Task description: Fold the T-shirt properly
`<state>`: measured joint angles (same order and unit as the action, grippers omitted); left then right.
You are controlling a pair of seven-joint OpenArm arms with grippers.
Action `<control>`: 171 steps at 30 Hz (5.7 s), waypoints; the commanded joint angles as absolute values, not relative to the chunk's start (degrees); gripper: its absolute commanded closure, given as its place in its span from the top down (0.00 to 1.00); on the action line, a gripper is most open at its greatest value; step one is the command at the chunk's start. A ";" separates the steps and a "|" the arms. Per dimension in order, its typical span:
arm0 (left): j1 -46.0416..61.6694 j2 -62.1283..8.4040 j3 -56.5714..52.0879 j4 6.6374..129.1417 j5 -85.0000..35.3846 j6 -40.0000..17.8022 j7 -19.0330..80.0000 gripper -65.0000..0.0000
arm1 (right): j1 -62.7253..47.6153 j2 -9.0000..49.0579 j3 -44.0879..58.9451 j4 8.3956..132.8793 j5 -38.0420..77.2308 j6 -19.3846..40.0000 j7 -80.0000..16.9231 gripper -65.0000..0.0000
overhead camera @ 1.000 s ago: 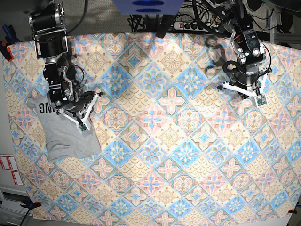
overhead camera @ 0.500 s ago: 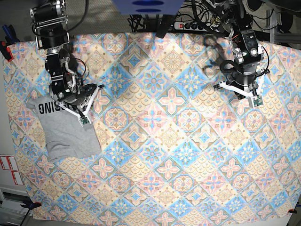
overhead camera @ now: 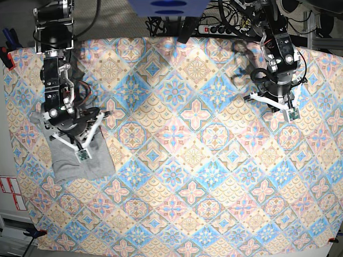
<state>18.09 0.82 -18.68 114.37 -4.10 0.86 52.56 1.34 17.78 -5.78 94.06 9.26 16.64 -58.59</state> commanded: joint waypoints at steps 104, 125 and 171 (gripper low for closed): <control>17.45 0.92 -18.59 115.30 -4.09 1.01 51.65 0.00 | 0.92 17.45 -4.88 86.20 9.71 16.57 -57.19 0.00; 18.68 0.48 -19.30 115.47 -8.04 1.01 51.47 0.00 | -6.46 14.81 -3.30 98.68 9.71 16.57 -58.24 0.00; 45.67 -14.37 1.54 76.00 -16.92 1.10 28.35 0.00 | -46.99 13.58 9.98 81.10 9.80 16.57 -46.64 0.00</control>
